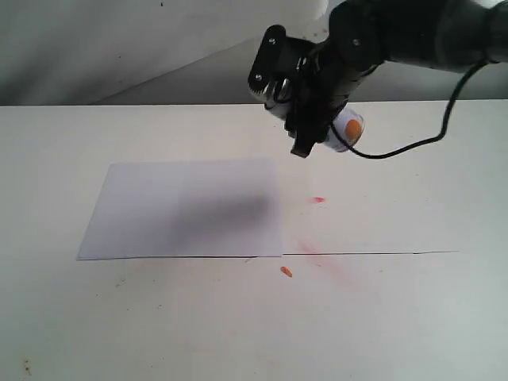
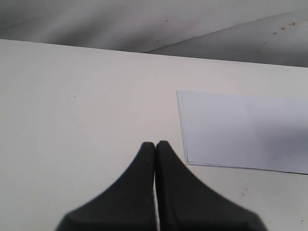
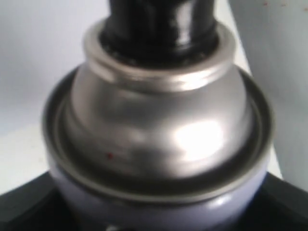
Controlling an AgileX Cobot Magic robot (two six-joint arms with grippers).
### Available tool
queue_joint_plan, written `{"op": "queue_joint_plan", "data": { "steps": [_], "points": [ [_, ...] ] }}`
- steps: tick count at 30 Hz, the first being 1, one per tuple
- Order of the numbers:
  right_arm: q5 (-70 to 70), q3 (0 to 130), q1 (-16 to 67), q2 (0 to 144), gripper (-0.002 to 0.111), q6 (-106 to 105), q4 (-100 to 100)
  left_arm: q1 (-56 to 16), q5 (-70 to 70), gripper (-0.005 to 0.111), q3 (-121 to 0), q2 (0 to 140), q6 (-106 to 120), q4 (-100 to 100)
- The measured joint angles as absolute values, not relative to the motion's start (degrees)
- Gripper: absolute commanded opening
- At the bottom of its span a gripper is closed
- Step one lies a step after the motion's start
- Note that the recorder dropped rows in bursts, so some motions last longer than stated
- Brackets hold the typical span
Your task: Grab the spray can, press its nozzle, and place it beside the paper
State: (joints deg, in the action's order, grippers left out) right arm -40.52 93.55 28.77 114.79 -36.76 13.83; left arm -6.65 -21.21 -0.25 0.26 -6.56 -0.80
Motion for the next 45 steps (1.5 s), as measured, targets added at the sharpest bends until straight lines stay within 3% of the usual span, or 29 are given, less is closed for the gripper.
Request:
{"op": "queue_joint_plan", "data": {
  "steps": [4, 22, 45],
  "points": [
    [-43.97, 95.92, 32.59, 119.22, 0.0, -44.35, 8.58, -6.65, -21.21, 0.0, -0.25, 0.26, -6.56, -0.8],
    [-44.49, 103.84, 35.93, 128.09, 0.0, -47.36, 8.76, -6.65, -21.21, 0.0, -0.25, 0.26, -6.56, -0.8],
    [-48.01, 104.05, 41.0, 128.59, 0.0, -47.36, 9.98, -6.65, -21.21, 0.0, -0.25, 0.26, -6.56, -0.8]
  ]
}}
